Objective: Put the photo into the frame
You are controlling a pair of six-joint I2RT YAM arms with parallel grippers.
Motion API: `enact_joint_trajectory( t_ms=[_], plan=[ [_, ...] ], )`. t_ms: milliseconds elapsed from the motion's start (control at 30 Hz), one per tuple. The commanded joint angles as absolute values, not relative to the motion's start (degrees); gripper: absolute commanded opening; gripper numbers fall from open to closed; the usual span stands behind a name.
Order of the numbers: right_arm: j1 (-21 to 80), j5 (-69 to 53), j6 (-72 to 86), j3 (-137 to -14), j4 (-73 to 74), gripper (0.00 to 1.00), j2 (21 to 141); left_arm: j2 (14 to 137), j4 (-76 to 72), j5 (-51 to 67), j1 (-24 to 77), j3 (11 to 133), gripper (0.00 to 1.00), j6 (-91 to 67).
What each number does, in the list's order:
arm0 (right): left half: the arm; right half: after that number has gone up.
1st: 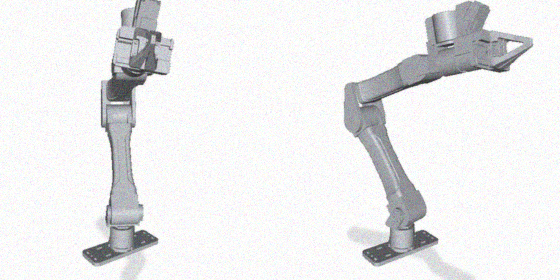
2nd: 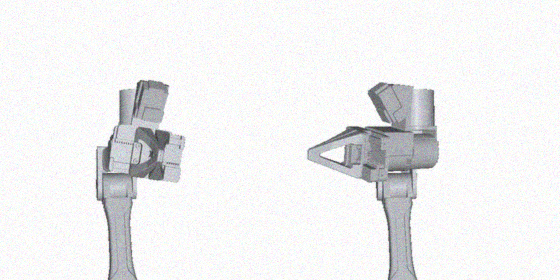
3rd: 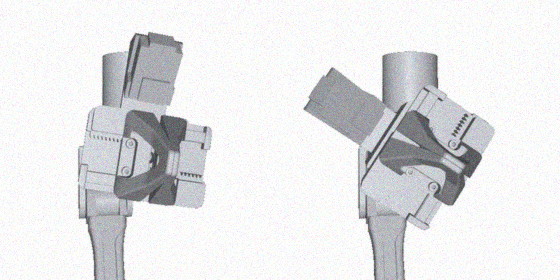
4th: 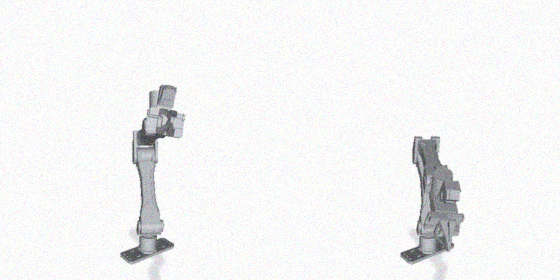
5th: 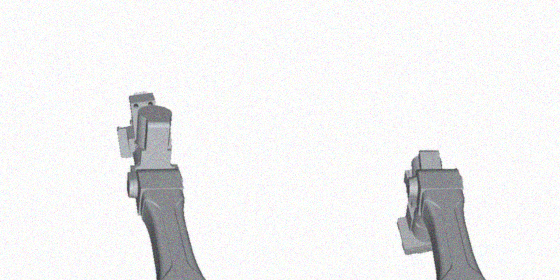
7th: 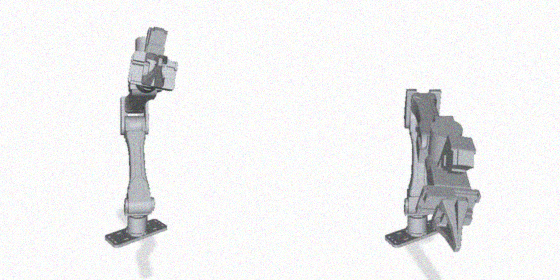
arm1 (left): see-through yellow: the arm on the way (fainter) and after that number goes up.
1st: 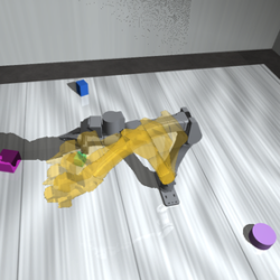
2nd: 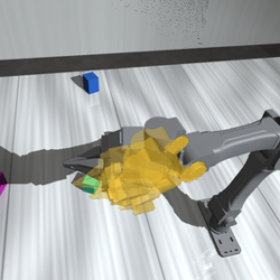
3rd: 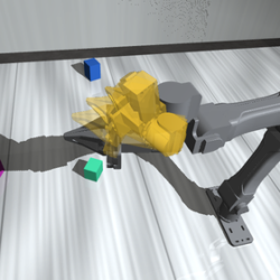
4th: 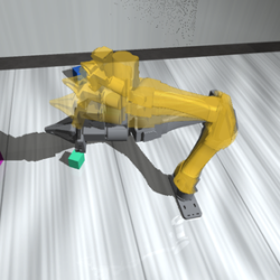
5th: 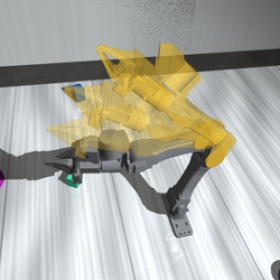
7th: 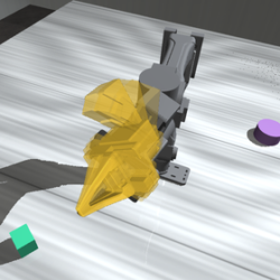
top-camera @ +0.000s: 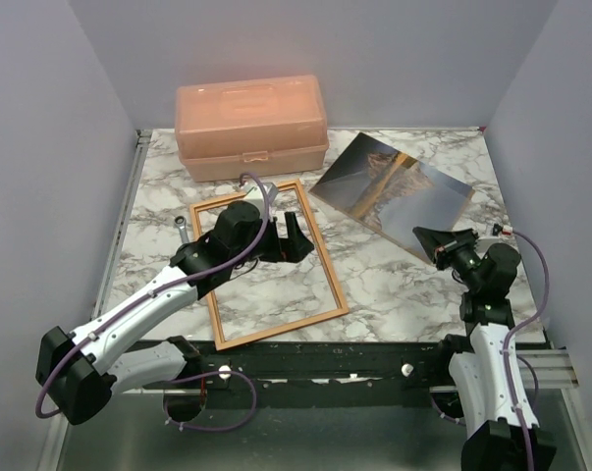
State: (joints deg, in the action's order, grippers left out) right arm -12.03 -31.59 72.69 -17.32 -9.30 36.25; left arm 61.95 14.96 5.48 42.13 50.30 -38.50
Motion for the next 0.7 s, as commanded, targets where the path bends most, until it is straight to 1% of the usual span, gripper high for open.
enact_joint_trajectory(
  t_ms=[0, 200, 400, 567, 633, 667],
  plan=[
    [-10.56, -35.92, 76.33, -18.01, 1.58, 0.01, 32.39, 58.6, 19.35, 1.24, 42.19, 47.09, 0.96, -41.1],
    [-9.27, -36.55, 75.83, -17.55, 3.68, 0.02, 30.96, 57.9, 19.39, 1.56, 42.19, 44.51, 0.96, -43.09],
    [-8.79, -38.32, 75.59, -11.3, 2.97, 0.04, 31.18, 60.79, 19.94, 2.59, 42.06, 44.3, 0.97, -44.75],
    [-8.74, -38.8, 70.22, -8.01, 7.84, 0.07, 31.29, 64.24, 20.17, 3.49, 41.37, 44.56, 0.97, -46.32],
    [-8.71, -38.67, 68.67, -6.73, 9.03, 0.09, 31.5, 65.54, 20.13, 3.83, 40.93, 44.48, 0.97, -46.95],
    [-8.73, -38.67, 67.8, -6.24, 9.1, 0.17, 31.74, 66.17, 20.06, 4.02, 40.59, 44.4, 0.97, -47.22]
  ],
)
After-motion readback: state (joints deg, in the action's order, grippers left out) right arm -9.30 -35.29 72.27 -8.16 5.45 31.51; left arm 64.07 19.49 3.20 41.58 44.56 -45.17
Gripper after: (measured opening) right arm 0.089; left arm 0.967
